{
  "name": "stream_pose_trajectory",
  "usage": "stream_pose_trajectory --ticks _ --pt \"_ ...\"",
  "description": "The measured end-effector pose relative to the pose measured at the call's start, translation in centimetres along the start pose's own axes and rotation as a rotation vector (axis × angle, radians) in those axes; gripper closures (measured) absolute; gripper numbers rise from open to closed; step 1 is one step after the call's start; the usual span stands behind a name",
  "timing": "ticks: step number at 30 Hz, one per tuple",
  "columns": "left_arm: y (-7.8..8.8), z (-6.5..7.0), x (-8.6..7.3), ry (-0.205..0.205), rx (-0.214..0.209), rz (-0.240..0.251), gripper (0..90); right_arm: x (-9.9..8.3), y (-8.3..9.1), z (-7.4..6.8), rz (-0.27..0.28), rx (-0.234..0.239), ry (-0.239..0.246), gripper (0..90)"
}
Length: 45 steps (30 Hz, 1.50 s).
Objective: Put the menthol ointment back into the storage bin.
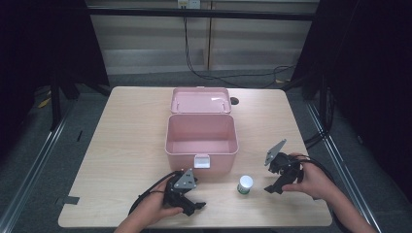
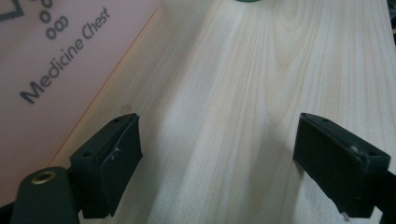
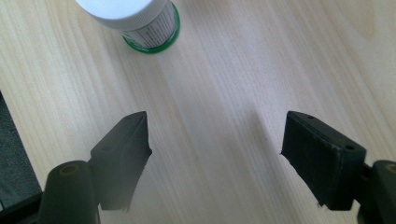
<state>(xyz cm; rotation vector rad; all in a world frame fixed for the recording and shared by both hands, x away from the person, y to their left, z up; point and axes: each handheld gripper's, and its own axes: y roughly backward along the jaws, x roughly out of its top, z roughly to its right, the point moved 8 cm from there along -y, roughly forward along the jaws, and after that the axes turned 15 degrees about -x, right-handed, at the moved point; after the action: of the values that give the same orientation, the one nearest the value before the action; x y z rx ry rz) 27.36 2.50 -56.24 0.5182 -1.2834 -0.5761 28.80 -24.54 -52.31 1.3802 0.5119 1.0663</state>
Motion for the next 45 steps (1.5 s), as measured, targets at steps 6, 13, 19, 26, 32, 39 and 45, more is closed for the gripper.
stream_pose_trajectory --ticks 6,13,19,26,32,39,45 --pt "0.0 0.0 0.0 0.001 0.001 -0.003 14.5 0.6 0.2 -0.4 -0.010 0.005 0.044 23.2" --pt "0.0 0.0 0.0 0.002 0.002 -0.003 14.5 1.2 0.4 -0.9 -0.013 0.010 0.060 23.3" --pt "0.0 0.0 0.0 0.002 0.002 -0.002 14.5 2.1 0.8 -1.6 -0.024 0.026 0.077 23.8" --pt "0.0 0.0 0.0 0.002 0.002 -0.003 14.5 3.0 0.8 -2.2 -0.023 0.041 0.124 26.0" --pt "0.0 0.0 0.0 0.004 0.002 0.001 14.5 3.6 0.7 -2.4 -0.028 0.047 0.133 27.4" --pt "0.0 0.0 0.0 0.005 0.003 0.001 14.5 5.1 0.5 -3.0 -0.014 0.055 0.160 31.6" --pt "0.0 0.0 0.0 0.005 0.003 0.001 14.5 5.9 0.6 -3.4 -0.014 0.068 0.178 37.0"
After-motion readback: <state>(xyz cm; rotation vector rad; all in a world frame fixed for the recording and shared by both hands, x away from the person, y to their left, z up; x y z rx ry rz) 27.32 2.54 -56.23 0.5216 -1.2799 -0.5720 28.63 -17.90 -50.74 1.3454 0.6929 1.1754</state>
